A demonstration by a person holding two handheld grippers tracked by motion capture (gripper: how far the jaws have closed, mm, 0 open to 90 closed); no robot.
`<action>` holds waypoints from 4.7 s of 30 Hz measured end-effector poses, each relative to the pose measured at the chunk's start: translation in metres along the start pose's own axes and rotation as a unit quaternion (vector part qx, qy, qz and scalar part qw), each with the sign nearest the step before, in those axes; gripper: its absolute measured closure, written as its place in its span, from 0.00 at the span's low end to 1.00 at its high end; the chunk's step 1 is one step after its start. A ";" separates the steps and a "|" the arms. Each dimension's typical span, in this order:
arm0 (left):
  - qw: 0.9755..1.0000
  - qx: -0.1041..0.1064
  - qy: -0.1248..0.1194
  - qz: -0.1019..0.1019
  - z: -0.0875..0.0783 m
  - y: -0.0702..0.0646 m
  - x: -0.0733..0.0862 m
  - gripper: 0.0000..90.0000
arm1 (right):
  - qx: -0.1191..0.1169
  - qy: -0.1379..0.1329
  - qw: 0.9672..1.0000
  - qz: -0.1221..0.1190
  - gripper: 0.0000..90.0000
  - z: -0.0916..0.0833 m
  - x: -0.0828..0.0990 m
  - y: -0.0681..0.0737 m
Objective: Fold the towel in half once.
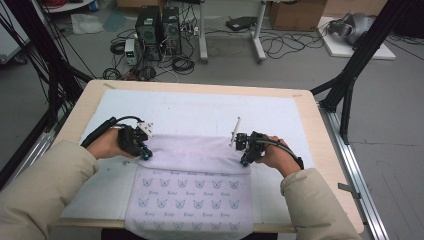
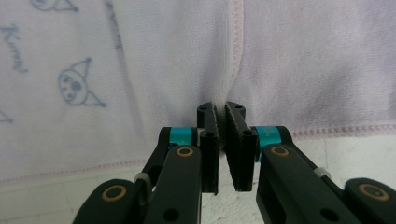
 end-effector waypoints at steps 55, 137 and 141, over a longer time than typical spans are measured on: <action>0.996 -0.065 -0.057 -0.016 0.008 0.063 -0.002 0.93 | 0.035 -0.065 0.996 0.040 0.95 0.008 -0.011 -0.069; 0.989 -0.048 -0.021 0.138 0.006 -0.019 0.016 0.48 | 0.007 -0.027 0.997 -0.067 0.68 0.004 0.005 0.012; 0.990 -0.043 -0.021 0.135 0.008 -0.018 0.014 0.56 | 0.007 -0.013 0.997 -0.077 0.82 0.008 0.005 0.010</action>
Point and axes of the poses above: each handheld gripper's, and its own axes: z roughly forward along the jaws, x roughly out of its underside, y roughly to its left, the point moved 10 cm from there along z, roughly forward along the jaws, and after that the axes turned 4 degrees about y, right-handed, at the moved point
